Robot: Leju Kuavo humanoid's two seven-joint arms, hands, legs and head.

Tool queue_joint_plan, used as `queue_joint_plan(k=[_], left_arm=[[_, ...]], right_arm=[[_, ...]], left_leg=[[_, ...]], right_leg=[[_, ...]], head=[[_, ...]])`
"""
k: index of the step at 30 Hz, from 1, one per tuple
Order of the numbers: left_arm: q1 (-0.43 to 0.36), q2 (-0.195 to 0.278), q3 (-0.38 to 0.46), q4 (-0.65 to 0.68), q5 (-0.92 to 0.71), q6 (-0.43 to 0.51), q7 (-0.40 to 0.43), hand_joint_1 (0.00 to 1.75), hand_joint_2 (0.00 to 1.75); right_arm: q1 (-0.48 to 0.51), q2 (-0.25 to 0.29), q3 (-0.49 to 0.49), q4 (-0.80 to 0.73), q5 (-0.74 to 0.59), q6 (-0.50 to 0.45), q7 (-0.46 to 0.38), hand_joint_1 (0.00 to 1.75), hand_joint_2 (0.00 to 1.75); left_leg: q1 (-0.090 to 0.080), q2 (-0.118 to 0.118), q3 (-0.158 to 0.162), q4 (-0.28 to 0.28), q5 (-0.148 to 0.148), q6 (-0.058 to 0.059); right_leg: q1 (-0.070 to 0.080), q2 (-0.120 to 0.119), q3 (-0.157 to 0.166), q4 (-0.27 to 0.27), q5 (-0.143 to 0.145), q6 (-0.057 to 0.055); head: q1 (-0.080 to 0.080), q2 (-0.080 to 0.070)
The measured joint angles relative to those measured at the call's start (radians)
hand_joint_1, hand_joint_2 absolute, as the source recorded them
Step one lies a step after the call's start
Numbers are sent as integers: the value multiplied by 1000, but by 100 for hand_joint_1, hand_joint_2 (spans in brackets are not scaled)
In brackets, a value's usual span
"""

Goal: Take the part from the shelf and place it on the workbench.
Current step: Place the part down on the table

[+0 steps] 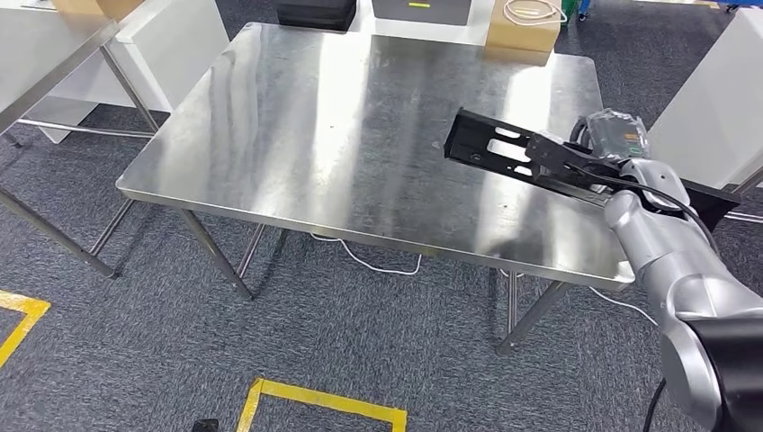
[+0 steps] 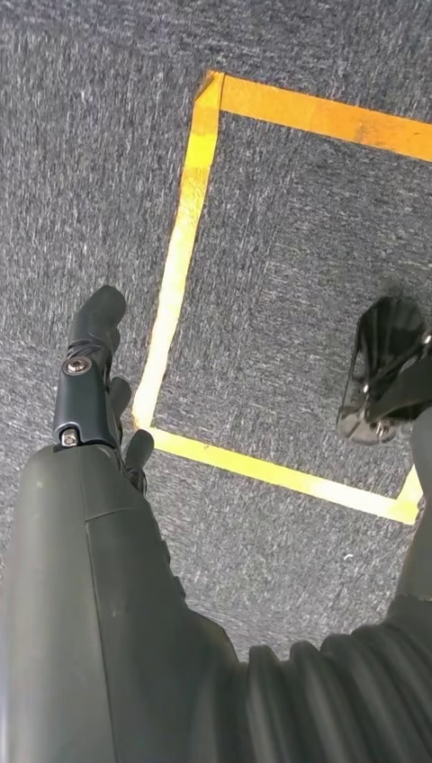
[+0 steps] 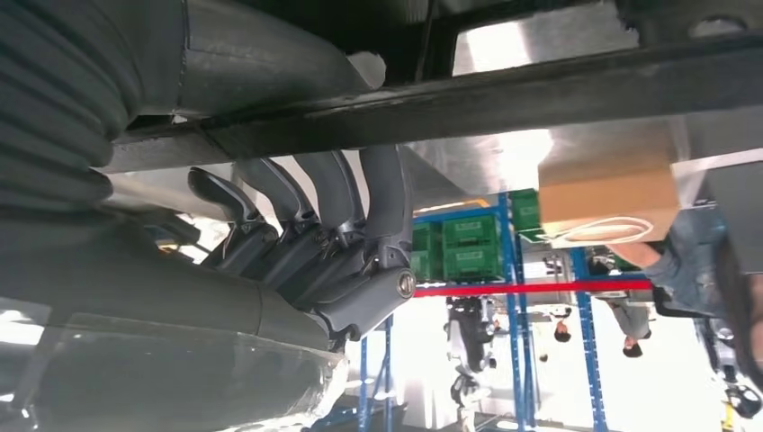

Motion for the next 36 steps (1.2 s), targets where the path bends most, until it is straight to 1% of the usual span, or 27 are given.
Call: queue_joint_plan(k=[1,3,4,5,7,9,10,11,13,14,15,16,17,18,19,20,22,25,26,27,29,30,31,33,34,35,36], left_arm=[[0,0,0,0,-1,0,1,0,175],[0,1,0,0,-3,0,3,0,175],[0,2,0,0,-3,0,4,0,175],[-1,2,0,0,-4,0,6,0,175],[-2,2,0,0,-5,1,12,0,175],[-4,0,0,0,-5,1,14,0,175],[-5,-1,0,0,-5,2,15,0,175],[-6,-2,0,0,-5,2,15,0,175],[-7,-2,0,0,-5,4,15,0,175],[-7,-2,0,0,-5,4,14,0,175],[-6,-3,0,0,-5,5,14,0,175],[-5,-4,0,0,-5,5,14,0,175],[-4,-6,0,0,-5,6,14,0,175],[-4,-7,0,0,-5,6,14,0,175],[-4,-8,0,0,-5,6,14,0,175],[-5,-8,0,0,-5,6,14,0,175],[-5,-9,0,0,-5,5,14,0,175],[-5,-5,0,-1,-6,2,15,0,175],[-5,-3,0,-1,-6,2,15,0,175],[-5,-4,0,-1,-6,1,15,0,175],[-4,-3,0,-1,-6,0,15,0,175],[-3,-3,0,-1,-6,-1,15,0,175],[-3,-3,0,0,-6,-1,15,0,175],[-3,-2,0,0,-6,-1,15,0,175],[-3,-2,0,0,-6,-2,16,0,175],[-4,-1,0,0,-6,-2,17,0,175],[-4,-1,0,0,-7,-2,18,0,175]], right_arm=[[0,2,0,0,0,0,-1,171,175],[0,8,0,0,1,0,-2,171,175],[-1,11,0,0,1,1,-3,171,175],[-2,13,0,1,2,1,-3,171,175],[-6,15,0,1,1,2,-6,171,175],[-8,14,0,1,0,3,-10,171,175],[-9,13,1,1,0,3,-11,171,175],[-9,12,1,1,0,3,-12,171,175],[-6,8,2,4,1,2,-13,171,175],[-2,6,2,5,3,2,-13,171,175],[2,5,4,7,4,1,-12,171,175],[5,3,5,8,6,1,-11,171,175],[6,2,6,9,8,1,-11,171,175],[5,0,7,10,9,1,-10,171,175],[3,-2,8,10,10,1,-10,171,175],[1,-4,8,10,10,1,-10,171,175],[0,-5,9,10,13,1,-10,171,175],[0,-3,13,10,19,2,-10,171,175],[0,-1,14,10,20,2,-10,171,175],[-1,1,15,10,21,4,-10,171,175],[-1,6,18,10,24,11,-9,171,175],[-1,8,20,10,25,14,-8,171,175],[0,9,22,10,26,17,-8,171,175],[-2,11,24,10,27,18,-8,171,175],[-4,12,24,11,27,19,-8,171,175],[-7,12,24,11,27,20,-8,171,175],[-10,14,24,11,27,21,-8,171,175]], left_leg=[[0,0,4,-37,32,3],[-1,0,50,-176,124,12],[-3,1,73,-234,146,17],[-7,0,89,-271,158,21],[-15,0,99,-282,146,28],[-21,0,109,-286,152,40],[-24,-1,113,-289,153,48],[-26,-3,116,-292,151,56],[-33,-7,119,-292,144,68],[-37,-9,122,-292,140,72],[-41,-11,127,-292,135,74],[-44,-13,134,-292,130,75],[-48,-15,143,-292,123,76],[-51,-16,151,-292,117,75],[-55,-18,157,-292,110,73],[-59,-19,161,-291,105,70],[-63,-20,163,-289,96,61],[-60,-14,151,-249,66,46],[-57,-12,130,-202,42,39],[-52,-10,99,-138,13,32],[-39,-8,25,-14,-28,19],[-34,-6,4,9,-23,15],[-30,-5,4,-9,3,12],[-25,-3,54,-138,90,14],[-26,-3,83,-203,120,17],[-28,-3,103,-246,135,22],[-31,-4,112,-265,135,28]], right_leg=[[0,2,7,0,-6,3],[2,4,24,1,-19,13],[5,4,29,2,-25,19],[9,4,30,3,-32,27],[17,5,30,2,-40,43],[17,3,21,17,-53,53],[16,1,4,50,-65,54],[13,-1,-31,109,-86,51],[14,-2,-125,259,-127,46],[15,-2,-168,312,-134,48],[17,-2,-190,326,-124,53],[20,-2,-190,295,-96,60],[23,-2,-168,226,-54,66],[26,-4,-137,143,-12,66],[31,-6,-105,72,22,60],[36,-7,-83,27,40,50],[44,-7,-69,8,43,26],[24,-5,-56,2,37,0],[18,-5,-49,-1,34,-8],[20,-5,-43,0,29,-15],[23,-4,-32,1,19,-21],[23,-3,-27,2,14,-20],[23,-1,-21,4,8,-17],[23,2,-7,10,-6,-10],[25,3,-3,12,-12,-5],[27,3,-2,14,-18,0],[29,3,-2,15,-21,5]], head=[[0,0],[0,0],[0,0],[2,0],[3,0],[4,0],[4,0],[4,0],[5,0],[5,0],[5,0],[5,0],[5,0],[6,0],[5,0],[5,0],[4,0],[3,0],[2,0],[1,0],[1,0],[0,0],[0,0],[0,0],[0,0],[1,0],[1,0]])
